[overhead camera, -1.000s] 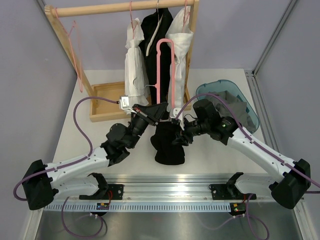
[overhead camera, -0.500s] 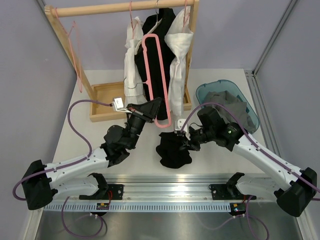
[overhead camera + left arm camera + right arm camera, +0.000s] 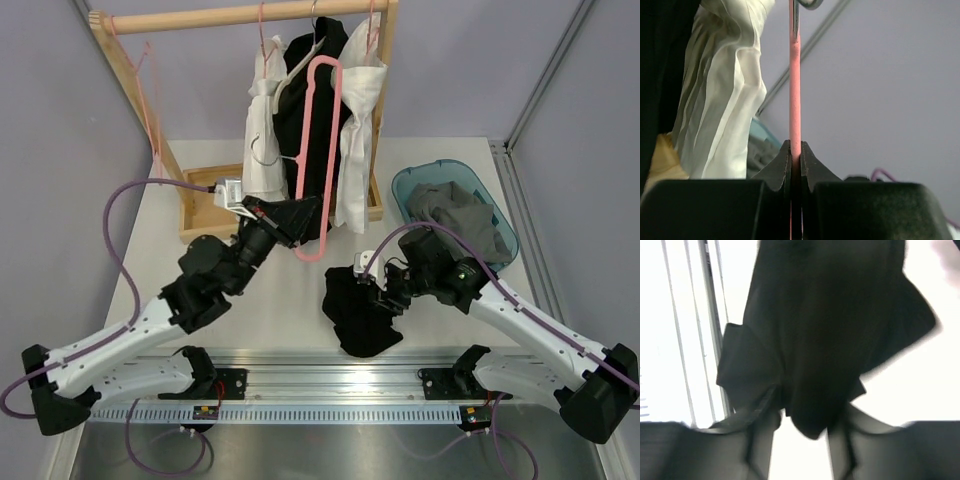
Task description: Remove the skirt from the hanger
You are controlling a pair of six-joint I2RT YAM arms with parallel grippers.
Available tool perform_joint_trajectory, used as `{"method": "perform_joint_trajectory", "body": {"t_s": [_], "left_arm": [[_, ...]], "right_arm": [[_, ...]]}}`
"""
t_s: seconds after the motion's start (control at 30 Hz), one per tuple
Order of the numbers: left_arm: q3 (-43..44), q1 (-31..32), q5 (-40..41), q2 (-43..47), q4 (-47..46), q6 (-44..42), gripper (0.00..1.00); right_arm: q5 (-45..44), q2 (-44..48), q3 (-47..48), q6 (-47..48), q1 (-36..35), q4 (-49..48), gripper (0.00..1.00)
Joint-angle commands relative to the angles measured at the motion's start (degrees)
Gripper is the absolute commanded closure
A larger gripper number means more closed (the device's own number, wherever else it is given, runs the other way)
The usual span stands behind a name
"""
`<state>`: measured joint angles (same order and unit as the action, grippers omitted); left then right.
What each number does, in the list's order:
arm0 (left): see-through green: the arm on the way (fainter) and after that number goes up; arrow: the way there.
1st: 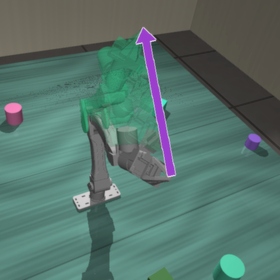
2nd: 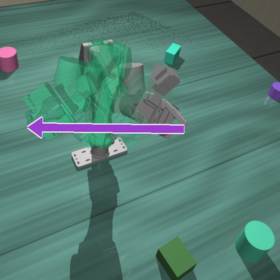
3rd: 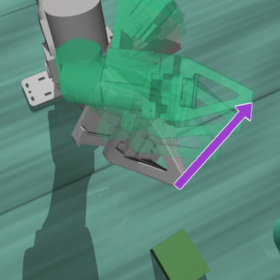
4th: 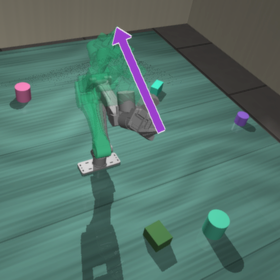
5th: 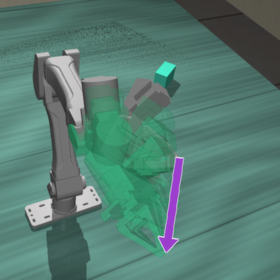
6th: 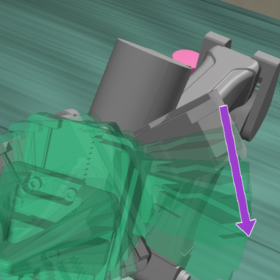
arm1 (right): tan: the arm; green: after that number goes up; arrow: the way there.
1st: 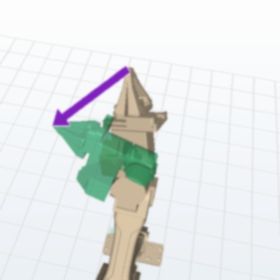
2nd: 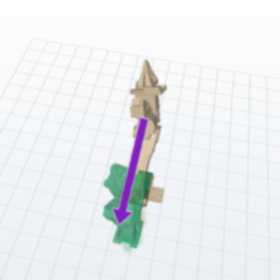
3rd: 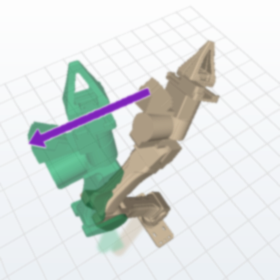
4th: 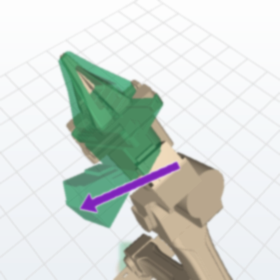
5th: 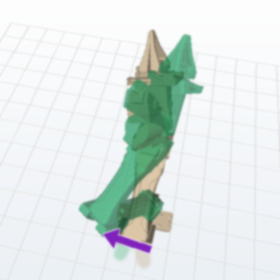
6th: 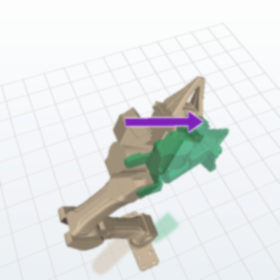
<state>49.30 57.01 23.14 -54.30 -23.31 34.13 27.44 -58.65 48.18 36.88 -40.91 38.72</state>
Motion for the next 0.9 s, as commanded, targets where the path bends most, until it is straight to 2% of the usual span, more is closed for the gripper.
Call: {"method": "perform_joint_trajectory", "body": {"t_s": [0.0, 0.03, 0.07, 0.17, 0.23, 0.33, 0.47, 0.6, 0.73, 0.8, 0.83, 0.87], "left_arm": [[6.68, 0.64, -8.35, 7.53, 20.81, -6.35, 1.0], [7.12, 0.73, -8.63, 11.2, 24.16, -7.4, 1.0], [7.48, 0.82, -8.72, 13.33, 29.84, -7.93, 1.0], [8.79, 0.82, -5.4, 21.33, 39.17, -9.25, 1.0], [10.28, 0.73, -0.48, 25.45, 43.68, -10.31, 1.0], [14.85, 0.73, 7.6, 26.88, 53.25, -11.62, 1.0], [22.67, 0.73, 18.93, 22.25, 68.18, -12.24, 1.0], [31.54, 0.73, 25.55, 15.22, 78.75, -11.45, 1.0], [41.56, 0.47, 27.31, 5.98, 87.28, -13.64, 1.0], [45.52, -2.24, 24.69, 3.08, 88.44, -16.62, 1.0], [46.41, -4.61, 22.41, 0.8, 87.39, -17.94, 1.0], [47.37, -11.77, 14.39, -0.35, 86.51, -19.26, 1.0]], "right_arm": [[-3.09, 1.26, -0.46, 0.38, 0.39, -2.51, 0.48], [-3.1, 1.26, -0.55, 0.3, 0.56, -2.6, 0.35], [-3.1, 1.26, -0.63, 0.21, 0.74, -2.86, 0.27], [-3.62, 1.26, -1.07, -0.32, 1.35, -3.3, 0.01], [-3.8, 1.17, -1.07, -0.5, 1.88, -3.3, 0.0], [-3.89, 1.08, -0.72, -1.2, 2.76, -3.65, 0.0], [-3.45, 0.82, -0.11, -1.73, 3.99, -3.65, 0.01], [-3.27, 0.73, 0.24, -2.17, 4.96, -3.74, 0.01], [-2.57, 0.73, 0.24, -3.13, 5.92, -3.91, 0.0], [-2.22, 0.82, 0.24, -3.48, 6.19, -4.18, 0.01], [-2.13, 1.0, 0.33, -3.75, 6.19, -4.18, 0.01], [-2.04, 1.08, 0.42, -3.92, 6.28, -4.18, 0.0]]}}
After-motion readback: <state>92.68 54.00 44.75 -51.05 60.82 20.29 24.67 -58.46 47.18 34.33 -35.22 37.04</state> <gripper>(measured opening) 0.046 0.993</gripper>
